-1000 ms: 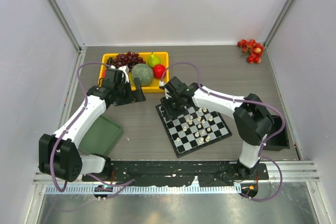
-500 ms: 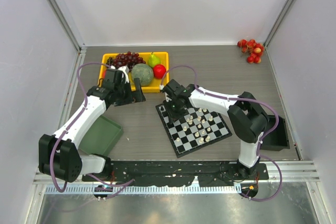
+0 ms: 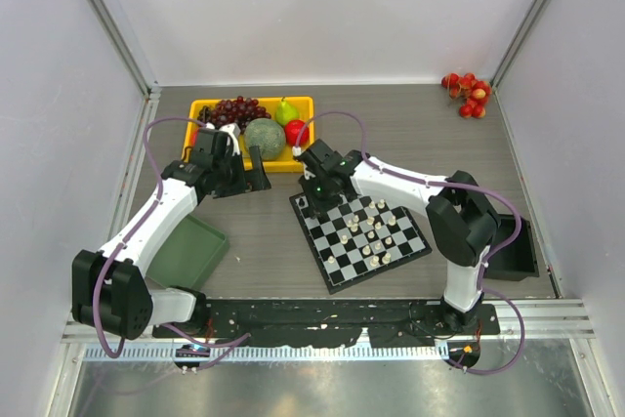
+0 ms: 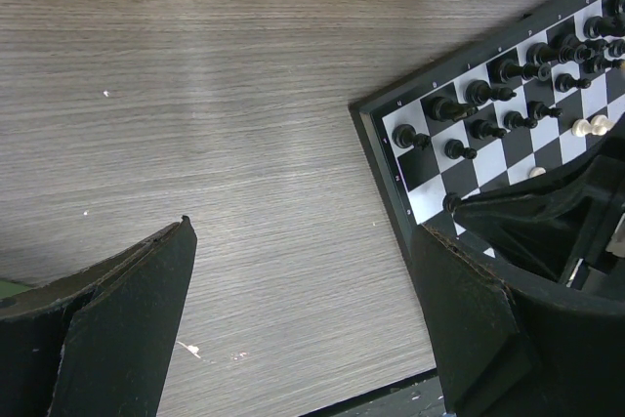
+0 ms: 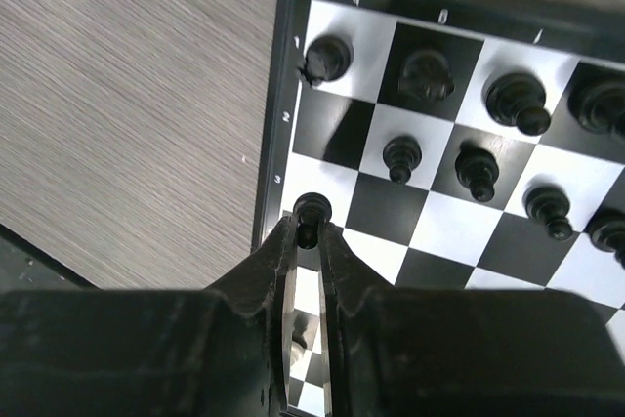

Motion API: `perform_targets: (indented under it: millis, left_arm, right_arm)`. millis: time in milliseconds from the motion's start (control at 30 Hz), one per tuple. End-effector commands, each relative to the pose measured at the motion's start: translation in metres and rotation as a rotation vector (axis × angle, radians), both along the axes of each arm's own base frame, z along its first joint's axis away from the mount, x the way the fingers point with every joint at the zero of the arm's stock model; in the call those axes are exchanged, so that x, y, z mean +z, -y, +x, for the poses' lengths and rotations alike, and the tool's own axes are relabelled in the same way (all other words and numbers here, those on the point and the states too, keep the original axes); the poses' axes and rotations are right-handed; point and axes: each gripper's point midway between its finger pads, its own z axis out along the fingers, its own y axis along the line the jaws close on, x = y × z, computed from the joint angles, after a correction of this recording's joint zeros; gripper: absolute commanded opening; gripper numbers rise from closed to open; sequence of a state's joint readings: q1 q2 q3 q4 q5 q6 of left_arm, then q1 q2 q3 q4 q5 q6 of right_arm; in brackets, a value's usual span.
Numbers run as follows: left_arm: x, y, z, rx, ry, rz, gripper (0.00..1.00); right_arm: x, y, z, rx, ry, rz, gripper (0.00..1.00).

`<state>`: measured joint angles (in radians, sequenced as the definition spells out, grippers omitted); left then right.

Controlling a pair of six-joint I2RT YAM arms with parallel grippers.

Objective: Set up the chess pieces on the board

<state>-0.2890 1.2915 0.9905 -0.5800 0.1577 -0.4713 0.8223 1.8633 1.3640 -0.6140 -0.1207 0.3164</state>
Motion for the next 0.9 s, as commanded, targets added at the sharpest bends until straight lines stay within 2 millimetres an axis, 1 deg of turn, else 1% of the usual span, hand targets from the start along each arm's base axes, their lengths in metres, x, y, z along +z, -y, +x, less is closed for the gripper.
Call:
perform_targets:
  millis: [0,300,600,767,833,867]
  left_arm:
    - [0.013,0.002,0.002,-0.002,0.05,-0.015,0.99]
    - [0.013,0.002,0.003,0.0,0.051,-0.013,0.99]
    - [0.012,0.001,0.003,0.001,0.048,-0.011,0.99]
    - [0.011,0.001,0.003,0.002,0.047,-0.009,0.99]
    - [0.011,0.001,0.004,0.001,0.045,-0.01,0.99]
    - [0.01,0.002,0.004,0.0,0.044,-0.01,0.99]
  right_arm:
    - [0.02,-0.019,0.024,-0.021,0.083,0.051,0.16]
    - [0.005,-0.025,0.036,-0.037,0.086,0.032,0.16]
    - [-0.004,-0.029,0.036,-0.025,0.07,0.034,0.17]
    - [-0.008,-0.029,0.034,-0.02,0.062,0.029,0.2]
    - [-0.006,-0.03,0.035,-0.02,0.063,0.034,0.23]
    - [-0.003,-0.031,0.035,-0.015,0.065,0.041,0.25]
